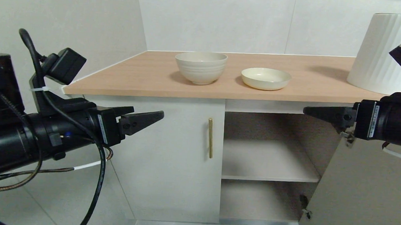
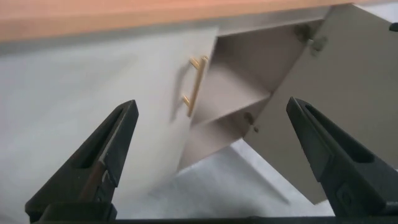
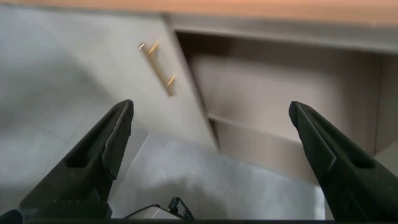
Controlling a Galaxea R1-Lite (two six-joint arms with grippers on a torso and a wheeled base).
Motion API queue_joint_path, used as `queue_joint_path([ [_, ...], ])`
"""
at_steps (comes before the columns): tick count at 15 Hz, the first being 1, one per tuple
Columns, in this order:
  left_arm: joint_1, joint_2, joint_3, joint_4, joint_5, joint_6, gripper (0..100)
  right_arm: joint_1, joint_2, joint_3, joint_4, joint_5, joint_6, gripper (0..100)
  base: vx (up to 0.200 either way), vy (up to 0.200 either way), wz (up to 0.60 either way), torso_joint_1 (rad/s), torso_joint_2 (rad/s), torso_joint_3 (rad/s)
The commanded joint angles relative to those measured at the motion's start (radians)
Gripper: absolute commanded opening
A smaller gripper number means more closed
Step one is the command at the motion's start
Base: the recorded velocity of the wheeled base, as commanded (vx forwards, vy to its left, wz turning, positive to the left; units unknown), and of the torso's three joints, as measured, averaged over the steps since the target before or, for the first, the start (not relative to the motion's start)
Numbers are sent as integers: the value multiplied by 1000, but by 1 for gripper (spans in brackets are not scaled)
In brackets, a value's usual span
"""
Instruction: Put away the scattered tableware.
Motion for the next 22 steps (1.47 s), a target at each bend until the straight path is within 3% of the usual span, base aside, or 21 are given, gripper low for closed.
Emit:
queue_joint_path([
  [1, 0, 3, 1, -1, 0, 1, 100, 0, -5, 2, 0, 4, -1, 100, 0, 0, 0, 0, 0, 0],
  [10, -5, -9, 1, -2, 0, -2, 100, 0, -17, 22, -6, 13, -10, 100, 0, 0, 0, 0, 0, 0],
  [12, -5, -2, -7, -17, 0, -28, 100, 0, -5, 22, -6, 12, -10, 100, 0, 0, 0, 0, 0, 0],
  [14, -5, 12, -6, -59, 0, -64, 100, 0, -2, 22, -6, 12, -10, 100, 0, 0, 0, 44, -249, -217],
  [22, -12, 41, -13, -68, 2, -74, 100, -1, 24, 19, -10, 12, -10, 100, 0, 0, 0, 129, -425, -305],
])
